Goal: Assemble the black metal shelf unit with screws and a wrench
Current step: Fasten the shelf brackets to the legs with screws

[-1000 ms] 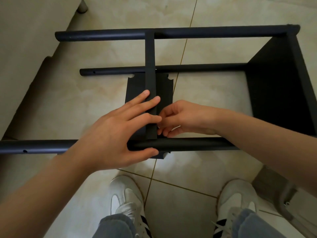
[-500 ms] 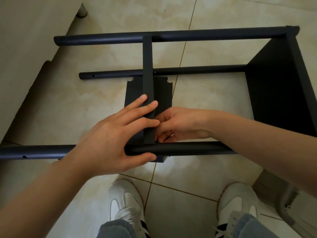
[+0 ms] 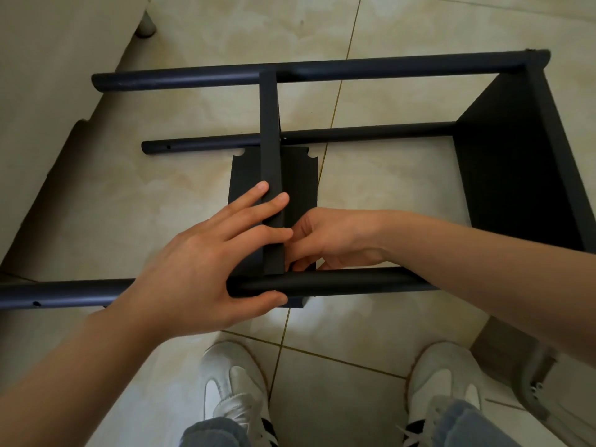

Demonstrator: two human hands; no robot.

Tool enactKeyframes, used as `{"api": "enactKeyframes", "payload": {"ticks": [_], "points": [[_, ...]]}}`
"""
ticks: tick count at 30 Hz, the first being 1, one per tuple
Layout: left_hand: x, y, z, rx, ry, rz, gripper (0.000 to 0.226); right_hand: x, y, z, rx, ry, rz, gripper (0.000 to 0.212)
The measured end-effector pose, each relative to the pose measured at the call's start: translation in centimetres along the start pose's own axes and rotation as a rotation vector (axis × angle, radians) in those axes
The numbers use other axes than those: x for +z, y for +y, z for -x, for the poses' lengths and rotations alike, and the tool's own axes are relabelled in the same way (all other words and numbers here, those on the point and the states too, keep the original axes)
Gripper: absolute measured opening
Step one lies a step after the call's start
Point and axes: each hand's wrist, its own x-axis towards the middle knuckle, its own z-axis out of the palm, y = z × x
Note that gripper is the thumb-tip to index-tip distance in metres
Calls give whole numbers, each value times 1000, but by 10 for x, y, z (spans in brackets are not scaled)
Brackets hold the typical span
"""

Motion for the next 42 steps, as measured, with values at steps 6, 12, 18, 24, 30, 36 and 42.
{"api": "enactKeyframes", "payload": {"ticks": [6,12,18,24,30,36,42], "points": [[-1,1,0,-1,-3,-15,66,-2,1,1,0,-31,-29,17],[-2,3,-1,-3,4,10,64,-5,0,0,27,-70,-59,12],[-2,4,-1,-6,3,23,64,-8,-2,-6,21,-69,-87,10],[-4,5,-2,-16,6,32,64,-10,-3,-6,36,-129,-60,12],[-5,6,-2,-17,3,38,64,-12,0,-9,43,-159,-69,14],[-4,6,-2,-15,3,26,64,-11,1,-10,61,-163,-54,12],[-4,5,-2,-5,6,22,63,-13,1,-8,43,-171,-62,19]]}}
